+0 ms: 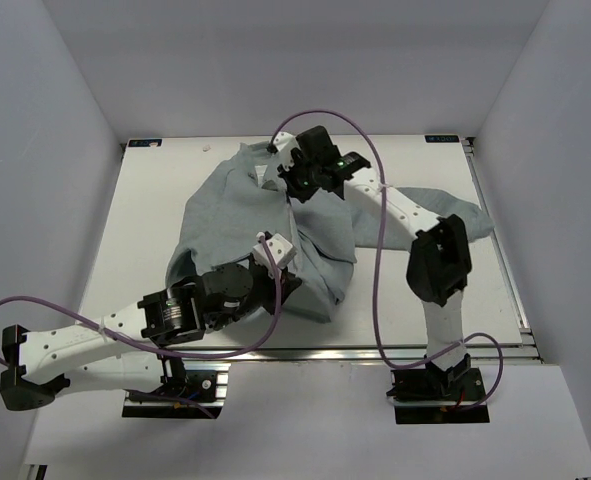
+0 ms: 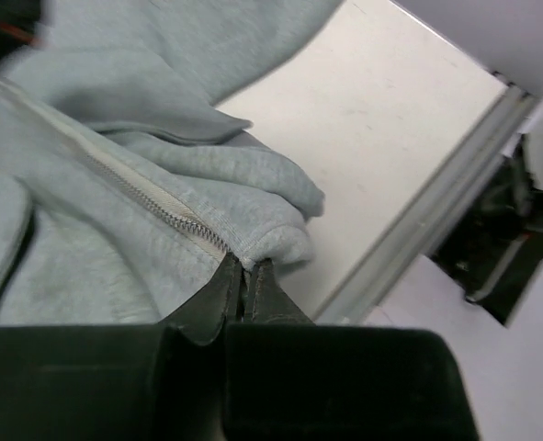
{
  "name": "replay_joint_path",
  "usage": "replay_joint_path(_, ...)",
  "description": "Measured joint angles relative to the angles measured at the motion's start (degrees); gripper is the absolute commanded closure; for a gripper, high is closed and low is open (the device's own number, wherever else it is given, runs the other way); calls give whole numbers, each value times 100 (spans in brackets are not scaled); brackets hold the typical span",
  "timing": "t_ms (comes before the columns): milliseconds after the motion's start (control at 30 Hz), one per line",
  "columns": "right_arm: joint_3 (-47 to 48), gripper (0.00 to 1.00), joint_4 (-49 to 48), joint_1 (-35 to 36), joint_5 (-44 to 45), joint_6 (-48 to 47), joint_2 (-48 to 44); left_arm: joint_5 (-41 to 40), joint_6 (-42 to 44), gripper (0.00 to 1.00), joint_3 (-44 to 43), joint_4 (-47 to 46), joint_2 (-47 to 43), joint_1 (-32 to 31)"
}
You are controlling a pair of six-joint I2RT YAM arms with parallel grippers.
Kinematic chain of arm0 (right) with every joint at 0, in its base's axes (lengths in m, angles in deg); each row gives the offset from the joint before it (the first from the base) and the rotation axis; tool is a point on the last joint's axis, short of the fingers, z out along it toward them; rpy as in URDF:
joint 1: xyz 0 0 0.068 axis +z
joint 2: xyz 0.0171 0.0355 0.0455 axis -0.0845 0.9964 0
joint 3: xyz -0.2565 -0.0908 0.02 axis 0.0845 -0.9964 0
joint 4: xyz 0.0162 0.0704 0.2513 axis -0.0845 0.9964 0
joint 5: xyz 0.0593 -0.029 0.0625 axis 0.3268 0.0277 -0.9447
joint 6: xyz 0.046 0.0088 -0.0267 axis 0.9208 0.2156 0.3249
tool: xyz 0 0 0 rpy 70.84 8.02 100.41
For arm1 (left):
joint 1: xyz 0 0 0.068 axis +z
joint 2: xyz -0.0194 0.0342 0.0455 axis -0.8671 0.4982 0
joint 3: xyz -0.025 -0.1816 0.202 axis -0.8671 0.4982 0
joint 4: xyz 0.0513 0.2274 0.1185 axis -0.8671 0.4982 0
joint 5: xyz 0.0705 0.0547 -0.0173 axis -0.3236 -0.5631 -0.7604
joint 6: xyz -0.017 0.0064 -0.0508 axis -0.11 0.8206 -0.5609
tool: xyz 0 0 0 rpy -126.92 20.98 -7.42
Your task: Zip up the jacket
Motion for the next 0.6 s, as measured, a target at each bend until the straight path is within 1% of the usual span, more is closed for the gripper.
replay_joint_path(133, 916, 100, -315, 0, 608, -160, 817, 472, -472, 100, -2, 170, -2, 0)
replay_joint_path(233, 1923, 100, -564, -17, 1241, -273, 1589, 763, -767, 100, -129, 341, 13, 0)
replay_joint_path(267, 2170, 100, -811, -28, 1469, -323, 1825, 837, -857, 100, -223, 422, 28, 4)
replay_joint_path(400, 2317, 100, -2100, -144, 2061, -660, 2398, 1143, -1200, 100, -706, 719, 57, 22)
replay_joint_path(500, 2859, 100, -2634, -219, 2175, -743, 2975, 916, -1443, 100, -951, 931, 66, 192)
replay_joint_path(600, 2940, 100, -3285, -245, 2011, -743, 3174, 739, -1663, 100, -1019, 1211, 120, 289)
